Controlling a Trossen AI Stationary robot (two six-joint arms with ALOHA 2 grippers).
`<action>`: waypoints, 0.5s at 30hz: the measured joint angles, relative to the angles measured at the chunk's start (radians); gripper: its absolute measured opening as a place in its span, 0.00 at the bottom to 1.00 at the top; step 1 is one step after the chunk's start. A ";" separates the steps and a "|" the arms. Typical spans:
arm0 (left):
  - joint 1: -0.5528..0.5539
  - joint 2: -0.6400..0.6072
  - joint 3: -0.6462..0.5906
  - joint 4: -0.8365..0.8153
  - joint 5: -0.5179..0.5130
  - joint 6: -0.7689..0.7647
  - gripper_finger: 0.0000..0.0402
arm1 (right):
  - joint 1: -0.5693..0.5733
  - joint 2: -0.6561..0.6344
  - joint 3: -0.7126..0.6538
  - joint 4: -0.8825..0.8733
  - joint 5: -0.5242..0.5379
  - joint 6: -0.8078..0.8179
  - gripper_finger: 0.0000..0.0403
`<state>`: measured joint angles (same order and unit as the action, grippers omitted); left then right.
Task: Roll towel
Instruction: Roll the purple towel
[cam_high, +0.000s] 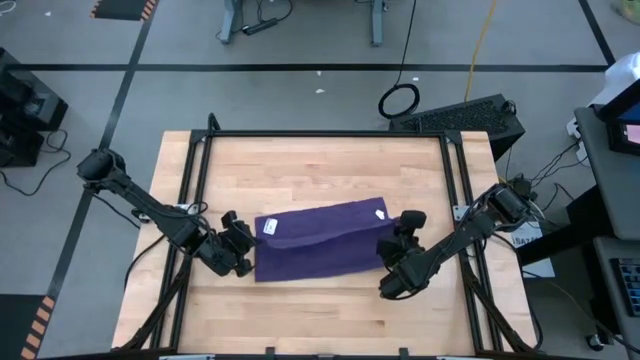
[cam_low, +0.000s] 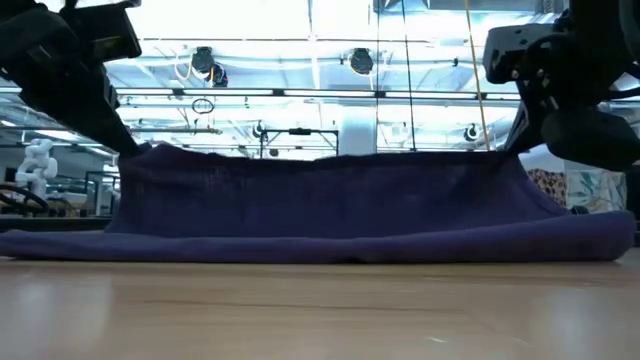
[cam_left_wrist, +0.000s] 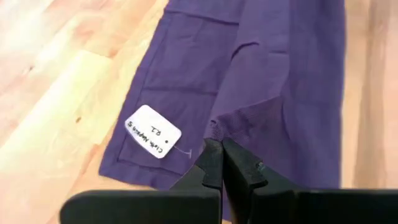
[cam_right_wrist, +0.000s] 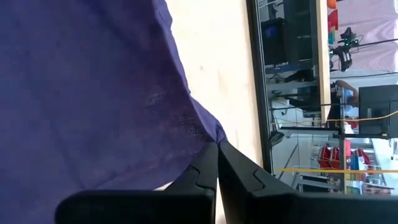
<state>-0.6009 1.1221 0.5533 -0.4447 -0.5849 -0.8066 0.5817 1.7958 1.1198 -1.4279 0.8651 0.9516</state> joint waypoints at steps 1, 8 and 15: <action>-0.008 0.000 0.000 0.017 0.021 0.000 0.01 | 0.004 0.000 0.000 0.000 -0.001 0.000 0.00; -0.109 -0.017 0.004 0.220 0.123 0.089 0.01 | 0.040 0.000 0.076 -0.106 -0.034 0.019 0.00; -0.204 -0.019 0.049 0.243 0.091 0.106 0.01 | 0.080 -0.019 0.175 -0.143 -0.056 -0.016 0.00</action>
<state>-0.8049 1.1030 0.6026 -0.2022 -0.4937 -0.7006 0.6616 1.7766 1.2951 -1.5706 0.8094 0.9359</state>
